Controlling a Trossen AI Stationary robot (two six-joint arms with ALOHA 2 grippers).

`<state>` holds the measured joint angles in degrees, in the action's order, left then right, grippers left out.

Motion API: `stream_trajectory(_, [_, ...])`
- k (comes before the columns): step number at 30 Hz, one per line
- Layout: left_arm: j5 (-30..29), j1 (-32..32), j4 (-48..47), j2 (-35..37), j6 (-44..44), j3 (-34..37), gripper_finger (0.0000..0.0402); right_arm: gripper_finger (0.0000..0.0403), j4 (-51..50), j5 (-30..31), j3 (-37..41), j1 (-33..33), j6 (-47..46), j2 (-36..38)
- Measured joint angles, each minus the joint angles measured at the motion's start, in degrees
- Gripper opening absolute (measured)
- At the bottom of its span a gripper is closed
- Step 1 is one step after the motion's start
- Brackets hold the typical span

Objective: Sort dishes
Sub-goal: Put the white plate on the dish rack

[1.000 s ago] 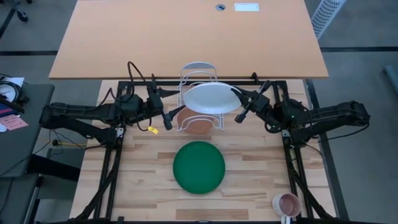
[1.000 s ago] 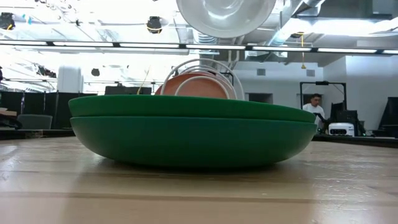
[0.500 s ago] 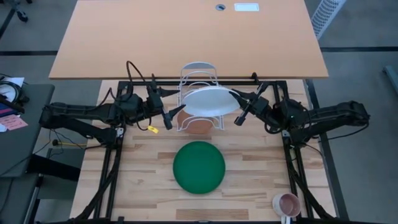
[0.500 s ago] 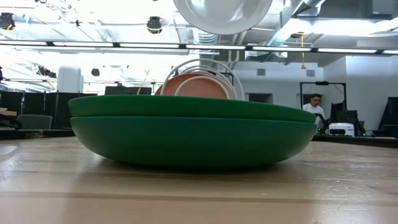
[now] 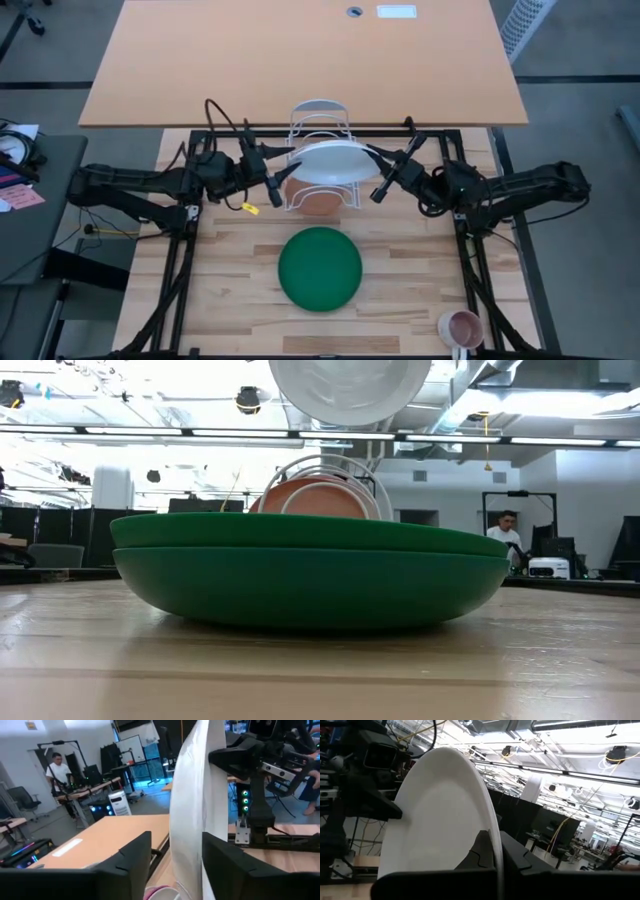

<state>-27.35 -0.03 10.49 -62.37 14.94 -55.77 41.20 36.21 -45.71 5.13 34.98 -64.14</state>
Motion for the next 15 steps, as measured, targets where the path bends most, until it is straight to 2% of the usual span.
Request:
stream_trajectory(12, [-1.8,0.1,-0.2,-0.6,3.1,0.0,0.0018,0.0008,-0.2,0.4,0.0,0.0,0.2,0.0])
stream_trajectory(15, [-2.1,0.2,-0.2,-0.6,2.7,0.0,0.0012,0.0027,-0.5,0.1,0.0,0.0,-0.2,0.0])
